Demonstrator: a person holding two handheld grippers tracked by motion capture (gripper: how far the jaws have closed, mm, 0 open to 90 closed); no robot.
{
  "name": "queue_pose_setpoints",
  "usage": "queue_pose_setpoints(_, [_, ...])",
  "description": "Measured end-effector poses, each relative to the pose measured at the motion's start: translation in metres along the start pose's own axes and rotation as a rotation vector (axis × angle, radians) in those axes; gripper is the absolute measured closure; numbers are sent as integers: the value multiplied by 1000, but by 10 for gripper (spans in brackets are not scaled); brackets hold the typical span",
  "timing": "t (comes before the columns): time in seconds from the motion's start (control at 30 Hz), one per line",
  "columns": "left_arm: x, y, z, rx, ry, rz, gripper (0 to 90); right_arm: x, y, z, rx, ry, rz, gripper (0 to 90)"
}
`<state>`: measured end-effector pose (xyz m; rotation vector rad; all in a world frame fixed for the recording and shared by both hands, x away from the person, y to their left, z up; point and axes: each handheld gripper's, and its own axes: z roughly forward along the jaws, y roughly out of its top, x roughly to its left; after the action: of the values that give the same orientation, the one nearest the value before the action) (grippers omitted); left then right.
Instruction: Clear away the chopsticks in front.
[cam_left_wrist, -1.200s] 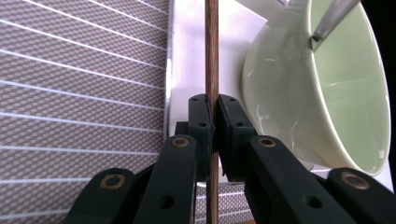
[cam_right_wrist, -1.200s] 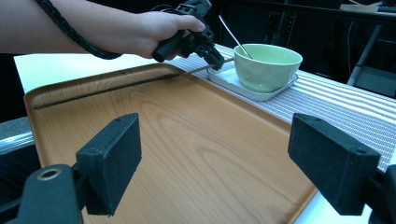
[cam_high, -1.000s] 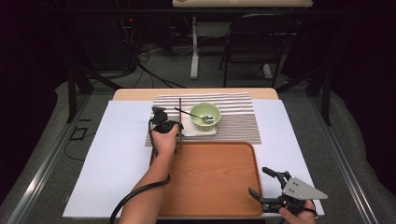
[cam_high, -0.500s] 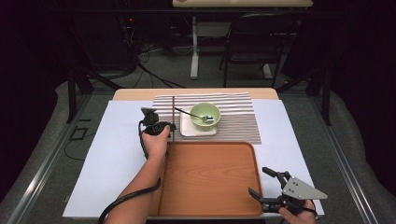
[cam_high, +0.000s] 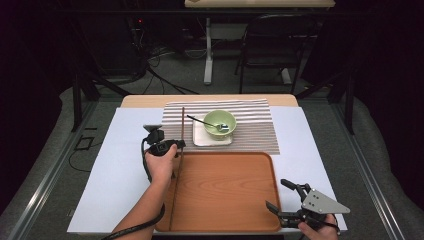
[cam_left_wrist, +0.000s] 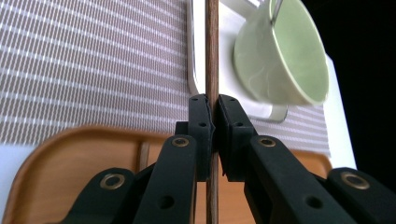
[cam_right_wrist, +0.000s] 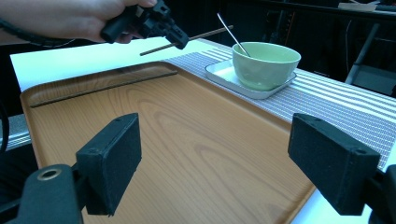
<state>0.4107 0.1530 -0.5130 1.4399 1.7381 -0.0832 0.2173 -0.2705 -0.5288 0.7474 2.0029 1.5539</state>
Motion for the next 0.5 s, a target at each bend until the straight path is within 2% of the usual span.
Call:
queue_pose_setpoints(0.33, [19,-29,-31,-28,4,28,848,0,0,1,4,0,6,168])
queue_pose_setpoints(0.43, [30,-44,-44,-39,13,39,848,1,0,1,5,-1,1,168])
queue_pose_setpoints(0.47, [30,-44,-44,-39,13,39,848,1,0,1,5,-1,1,168])
queue_pose_setpoints(0.5, [33,-53,-50,-44,22,49,848,1,0,1,5,-1,-2,168])
